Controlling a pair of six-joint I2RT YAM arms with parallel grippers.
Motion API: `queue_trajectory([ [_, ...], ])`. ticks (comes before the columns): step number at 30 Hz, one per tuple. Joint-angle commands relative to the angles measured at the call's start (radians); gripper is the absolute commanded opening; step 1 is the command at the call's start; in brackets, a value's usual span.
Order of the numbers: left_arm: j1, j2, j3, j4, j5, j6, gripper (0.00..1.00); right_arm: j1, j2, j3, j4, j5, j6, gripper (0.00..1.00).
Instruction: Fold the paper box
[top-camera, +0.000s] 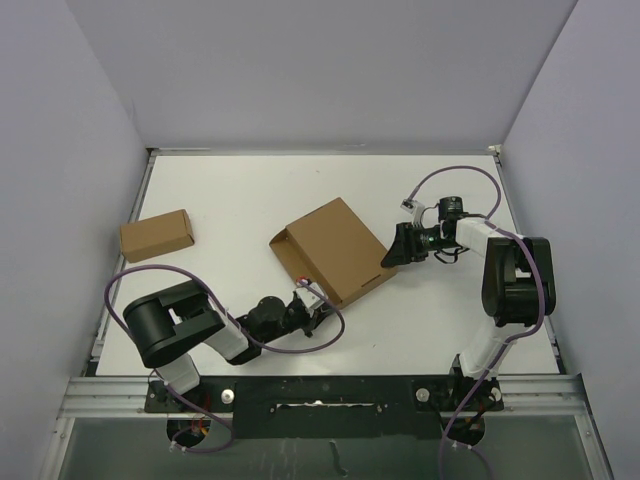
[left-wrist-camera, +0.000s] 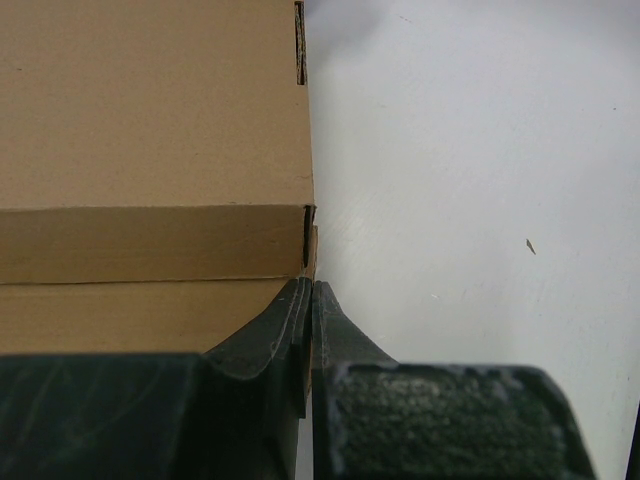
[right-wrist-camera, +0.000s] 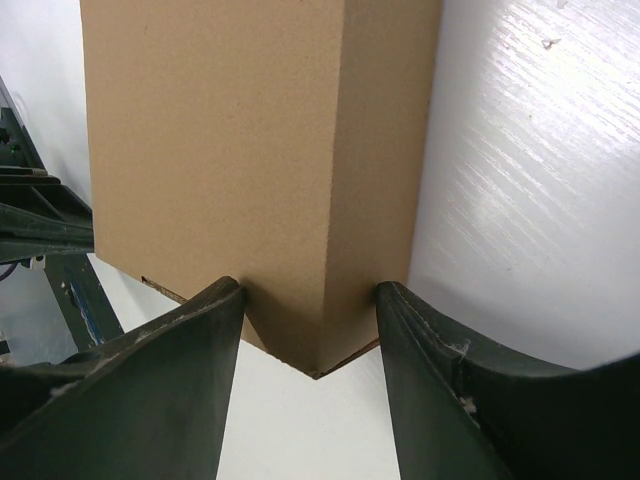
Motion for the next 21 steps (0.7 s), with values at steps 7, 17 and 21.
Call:
queue_trajectory([
  [7, 0.009, 0.011, -0.004, 0.037, 0.004, -0.01, 0.0, -0.001, 0.028, 0.018, 0.019, 0.125, -0.044, 0.53],
  [17, 0.015, 0.013, -0.003, 0.032, 0.004, -0.014, 0.0, 0.002, 0.031, 0.02, 0.017, 0.125, -0.045, 0.53],
  [21, 0.018, 0.011, -0.003, 0.033, 0.001, -0.018, 0.0, 0.004, 0.032, 0.021, 0.016, 0.125, -0.045, 0.53],
])
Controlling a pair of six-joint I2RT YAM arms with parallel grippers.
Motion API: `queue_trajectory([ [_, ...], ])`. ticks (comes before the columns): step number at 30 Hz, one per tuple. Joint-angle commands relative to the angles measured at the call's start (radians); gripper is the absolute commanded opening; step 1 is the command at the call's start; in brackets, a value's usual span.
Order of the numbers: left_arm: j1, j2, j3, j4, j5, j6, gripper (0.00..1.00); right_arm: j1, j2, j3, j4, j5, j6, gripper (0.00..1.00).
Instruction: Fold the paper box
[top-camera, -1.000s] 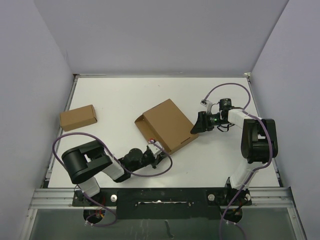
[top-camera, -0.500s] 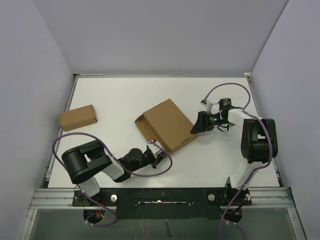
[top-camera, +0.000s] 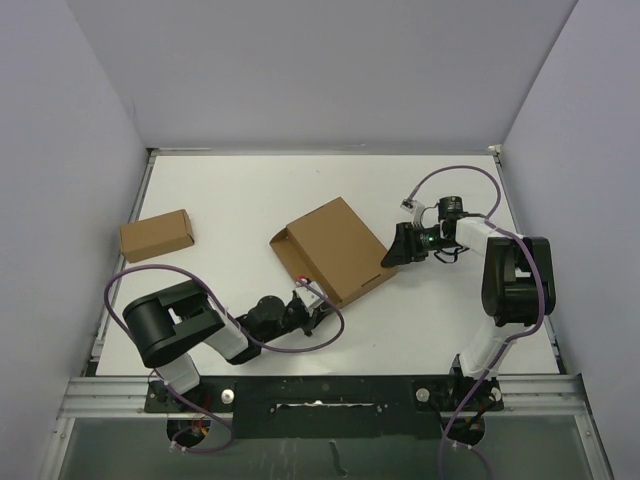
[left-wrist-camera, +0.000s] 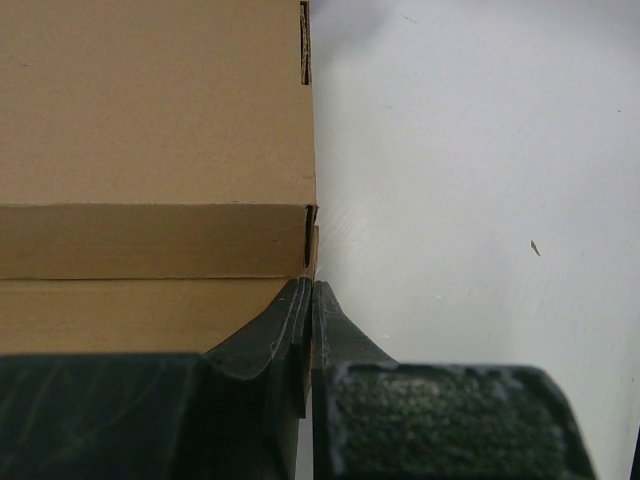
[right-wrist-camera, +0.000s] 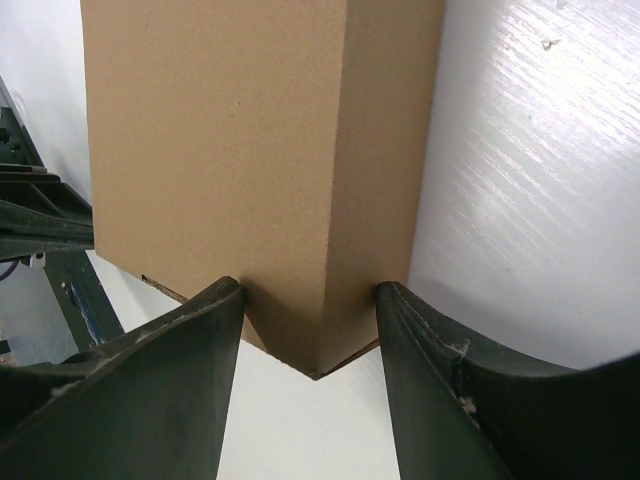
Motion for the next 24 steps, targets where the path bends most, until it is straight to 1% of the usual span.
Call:
queue_trajectory([
  [1, 0.011, 0.009, -0.003, 0.033, 0.0, -0.016, 0.0, 0.003, 0.03, 0.018, 0.018, 0.125, -0.045, 0.53],
  [5, 0.011, 0.008, -0.003, 0.034, 0.005, -0.016, 0.0, 0.007, 0.03, 0.018, 0.018, 0.127, -0.047, 0.53],
  [17, 0.011, 0.037, -0.023, 0.105, 0.009, -0.013, 0.0, 0.007, 0.031, 0.018, 0.016, 0.134, -0.047, 0.53],
  [24, 0.011, 0.029, -0.014, 0.085, 0.013, -0.014, 0.0, 0.008, 0.031, 0.019, 0.016, 0.134, -0.047, 0.53],
])
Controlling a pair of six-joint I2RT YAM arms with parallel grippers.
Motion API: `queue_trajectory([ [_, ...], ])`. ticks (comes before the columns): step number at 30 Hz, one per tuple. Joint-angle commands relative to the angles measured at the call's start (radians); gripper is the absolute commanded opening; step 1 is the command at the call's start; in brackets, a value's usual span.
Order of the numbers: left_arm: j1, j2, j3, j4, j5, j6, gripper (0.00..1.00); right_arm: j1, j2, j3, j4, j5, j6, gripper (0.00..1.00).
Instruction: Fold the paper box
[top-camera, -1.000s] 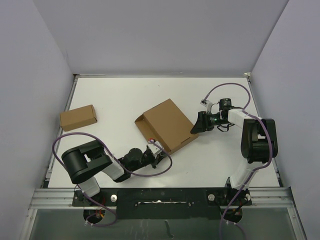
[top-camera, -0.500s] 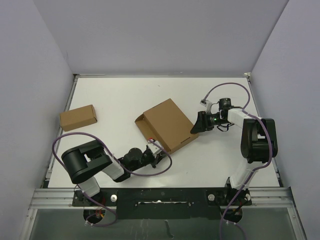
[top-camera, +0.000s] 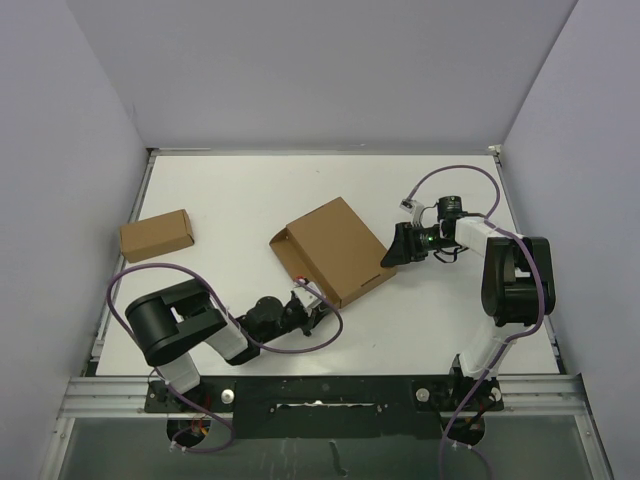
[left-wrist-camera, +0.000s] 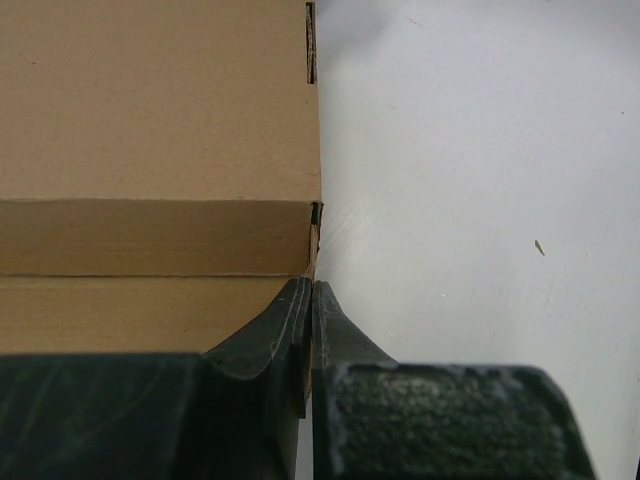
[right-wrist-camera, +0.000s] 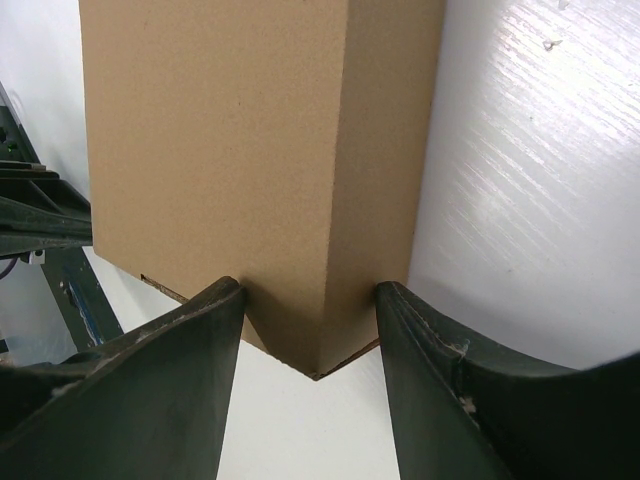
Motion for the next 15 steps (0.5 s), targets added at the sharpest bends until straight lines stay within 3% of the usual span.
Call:
queue_trajectory([
  [1, 0.005, 0.009, 0.002, 0.04, 0.015, -0.011, 0.0, 0.003, 0.032, 0.015, 0.022, 0.127, -0.046, 0.53],
  [8, 0.005, -0.021, 0.033, -0.03, 0.03, -0.007, 0.0, 0.007, 0.031, 0.015, 0.021, 0.122, -0.049, 0.53],
  [15, 0.006, -0.089, 0.089, -0.205, 0.028, -0.015, 0.0, 0.012, 0.032, 0.015, 0.02, 0.12, -0.049, 0.53],
])
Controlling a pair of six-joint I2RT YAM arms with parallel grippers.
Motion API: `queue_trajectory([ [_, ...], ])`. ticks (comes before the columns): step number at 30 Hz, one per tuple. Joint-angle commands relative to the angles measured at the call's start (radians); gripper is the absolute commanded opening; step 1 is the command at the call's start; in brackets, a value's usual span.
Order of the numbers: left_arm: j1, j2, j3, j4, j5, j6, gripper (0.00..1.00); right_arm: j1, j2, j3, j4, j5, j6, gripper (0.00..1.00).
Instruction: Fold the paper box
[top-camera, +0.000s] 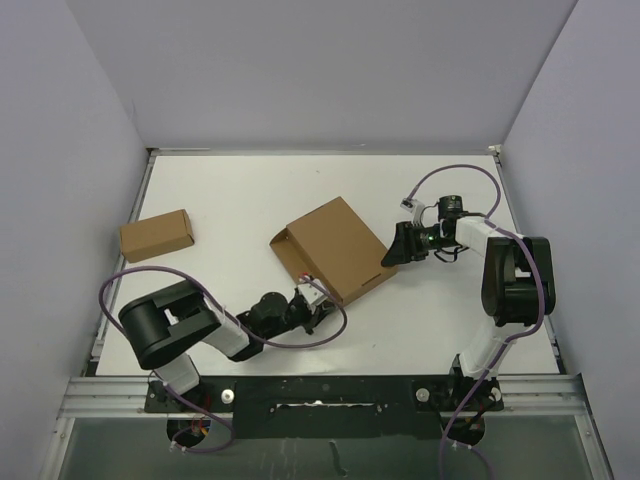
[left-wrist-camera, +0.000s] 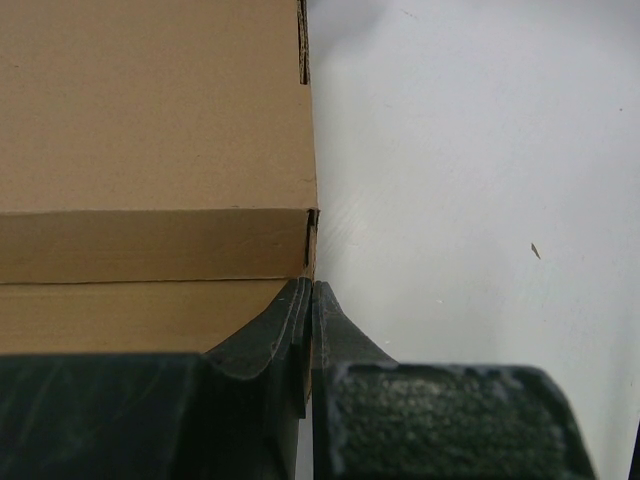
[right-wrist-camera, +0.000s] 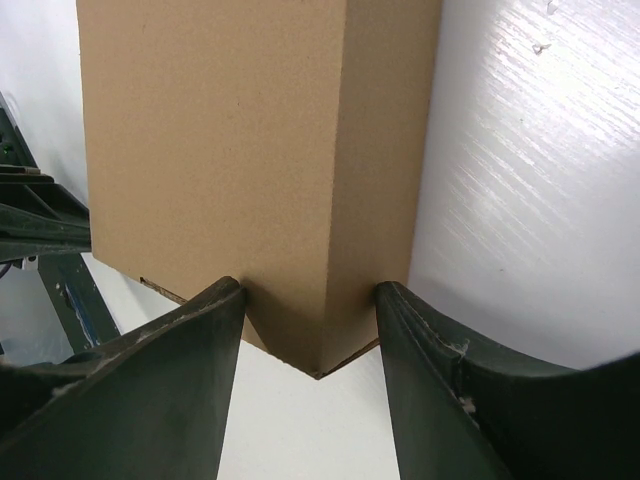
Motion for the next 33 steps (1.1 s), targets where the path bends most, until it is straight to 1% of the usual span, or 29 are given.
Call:
queue_trajectory([
  [1, 0.005, -0.077, 0.066, -0.158, 0.006, -0.02, 0.0, 0.012, 0.031, 0.012, 0.021, 0.115, -0.048, 0.53],
  [7, 0.005, -0.154, 0.166, -0.412, -0.021, -0.034, 0.0, 0.019, 0.031, 0.012, 0.019, 0.113, -0.051, 0.53],
  [13, 0.005, -0.186, 0.286, -0.633, -0.028, -0.029, 0.0, 0.026, 0.032, 0.012, 0.018, 0.106, -0.052, 0.53],
  [17, 0.005, -0.183, 0.368, -0.734, -0.011, -0.025, 0.0, 0.025, 0.031, 0.013, 0.018, 0.105, -0.052, 0.53],
  [20, 0.005, -0.185, 0.401, -0.786, -0.001, -0.035, 0.0, 0.025, 0.029, 0.014, 0.017, 0.107, -0.052, 0.53],
  [23, 0.005, -0.212, 0.407, -0.818, -0.008, -0.064, 0.15, 0.023, 0.031, 0.015, 0.016, 0.104, -0.054, 0.53],
  [25, 0.006, -0.249, 0.407, -0.853, -0.019, -0.096, 0.26, 0.021, 0.03, 0.015, 0.016, 0.104, -0.054, 0.53],
  [27, 0.008, -0.292, 0.405, -0.898, -0.022, -0.123, 0.35, 0.02, 0.031, 0.017, 0.014, 0.103, -0.054, 0.53],
  [30, 0.015, -0.368, 0.393, -0.954, -0.014, -0.176, 0.47, 0.019, 0.03, 0.018, 0.012, 0.102, -0.055, 0.53],
  [33, 0.031, -0.436, 0.355, -0.976, 0.012, -0.229, 0.57, 0.019, 0.03, 0.019, 0.011, 0.101, -0.056, 0.53],
])
